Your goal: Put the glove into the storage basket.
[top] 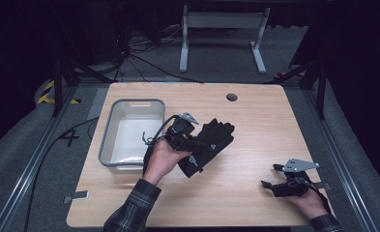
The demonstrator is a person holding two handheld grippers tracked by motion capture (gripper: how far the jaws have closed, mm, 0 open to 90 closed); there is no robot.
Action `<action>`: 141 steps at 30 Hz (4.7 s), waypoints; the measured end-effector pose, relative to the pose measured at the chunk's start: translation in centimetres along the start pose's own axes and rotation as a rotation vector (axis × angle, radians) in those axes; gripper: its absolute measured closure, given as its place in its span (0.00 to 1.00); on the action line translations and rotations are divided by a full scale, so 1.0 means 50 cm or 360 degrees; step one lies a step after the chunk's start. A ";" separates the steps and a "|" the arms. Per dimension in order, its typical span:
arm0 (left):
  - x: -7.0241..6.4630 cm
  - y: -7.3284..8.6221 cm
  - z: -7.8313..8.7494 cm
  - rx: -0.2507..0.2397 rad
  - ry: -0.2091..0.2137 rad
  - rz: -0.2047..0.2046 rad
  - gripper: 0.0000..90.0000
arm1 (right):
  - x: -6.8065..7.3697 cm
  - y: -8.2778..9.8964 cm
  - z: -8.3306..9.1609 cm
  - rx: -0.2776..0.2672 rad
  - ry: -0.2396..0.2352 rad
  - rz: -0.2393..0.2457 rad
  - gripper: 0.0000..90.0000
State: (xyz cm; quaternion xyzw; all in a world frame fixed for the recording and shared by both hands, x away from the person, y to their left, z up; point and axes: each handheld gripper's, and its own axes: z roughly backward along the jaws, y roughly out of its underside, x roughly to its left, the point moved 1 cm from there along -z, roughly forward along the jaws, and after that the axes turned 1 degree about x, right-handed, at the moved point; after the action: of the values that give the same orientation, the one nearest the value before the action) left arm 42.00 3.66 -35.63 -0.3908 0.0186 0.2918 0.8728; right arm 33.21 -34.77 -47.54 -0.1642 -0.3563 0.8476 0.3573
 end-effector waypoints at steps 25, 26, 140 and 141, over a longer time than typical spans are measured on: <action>0.147 0.096 0.211 -0.0186 -0.0338 0.0293 0.82 | -0.001 0.000 0.000 -0.0003 0.0011 -0.0006 0.19; 0.158 0.106 0.219 -0.0197 -0.0360 0.0324 0.82 | -0.001 0.000 0.000 -0.0003 0.0012 -0.0007 0.19; -0.097 0.111 -0.170 -0.0064 -0.0163 -0.0168 0.17 | -0.001 -0.001 -0.001 -0.0004 0.0014 -0.0011 0.19; -0.098 0.115 -0.175 -0.0044 -0.0164 -0.0172 0.17 | -0.001 -0.001 -0.001 -0.0004 0.0014 -0.0011 0.19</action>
State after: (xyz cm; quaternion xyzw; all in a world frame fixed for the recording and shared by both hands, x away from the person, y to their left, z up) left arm 36.64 -1.79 -44.28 -0.3876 -0.0515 0.2642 0.8817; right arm 33.29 -34.76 -47.55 -0.1672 -0.3565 0.8451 0.3617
